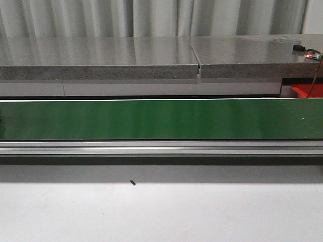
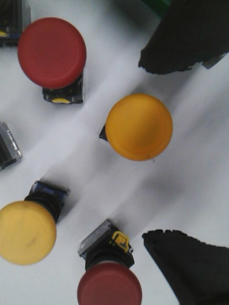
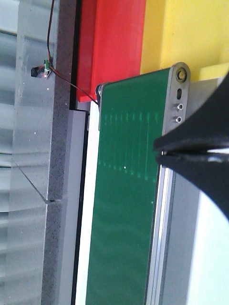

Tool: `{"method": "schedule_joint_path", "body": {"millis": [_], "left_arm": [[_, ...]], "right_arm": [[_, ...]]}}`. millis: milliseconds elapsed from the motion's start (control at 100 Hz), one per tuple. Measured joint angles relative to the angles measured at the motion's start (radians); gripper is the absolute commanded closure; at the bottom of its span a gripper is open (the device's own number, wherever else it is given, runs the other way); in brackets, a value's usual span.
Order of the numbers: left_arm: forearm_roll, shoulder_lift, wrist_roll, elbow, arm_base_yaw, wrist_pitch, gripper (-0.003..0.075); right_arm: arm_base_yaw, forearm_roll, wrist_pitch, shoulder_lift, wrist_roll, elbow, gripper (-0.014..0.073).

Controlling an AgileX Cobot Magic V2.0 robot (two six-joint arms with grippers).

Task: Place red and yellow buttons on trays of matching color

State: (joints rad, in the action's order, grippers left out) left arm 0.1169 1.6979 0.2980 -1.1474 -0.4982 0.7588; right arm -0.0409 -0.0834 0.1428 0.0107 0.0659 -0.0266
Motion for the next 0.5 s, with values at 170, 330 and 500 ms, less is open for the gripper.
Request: {"method": "schedule_joint_path", "body": {"millis": [170, 330, 500], "left_arm": [[-0.032, 0.051, -0.029, 0.0, 0.009, -0.02, 0.0079], [-0.038, 0.079, -0.038, 0.0, 0.018, -0.056, 0.0079], [-0.038, 0.107, -0.038, -0.009, 0.018, -0.071, 0.0079]], "right_arm": [[0.0, 0.0, 0.0, 0.0, 0.0, 0.0, 0.0702], [0.0, 0.0, 0.0, 0.0, 0.0, 0.0, 0.0702], [0.0, 0.0, 0.0, 0.0, 0.0, 0.0, 0.0702]]}}
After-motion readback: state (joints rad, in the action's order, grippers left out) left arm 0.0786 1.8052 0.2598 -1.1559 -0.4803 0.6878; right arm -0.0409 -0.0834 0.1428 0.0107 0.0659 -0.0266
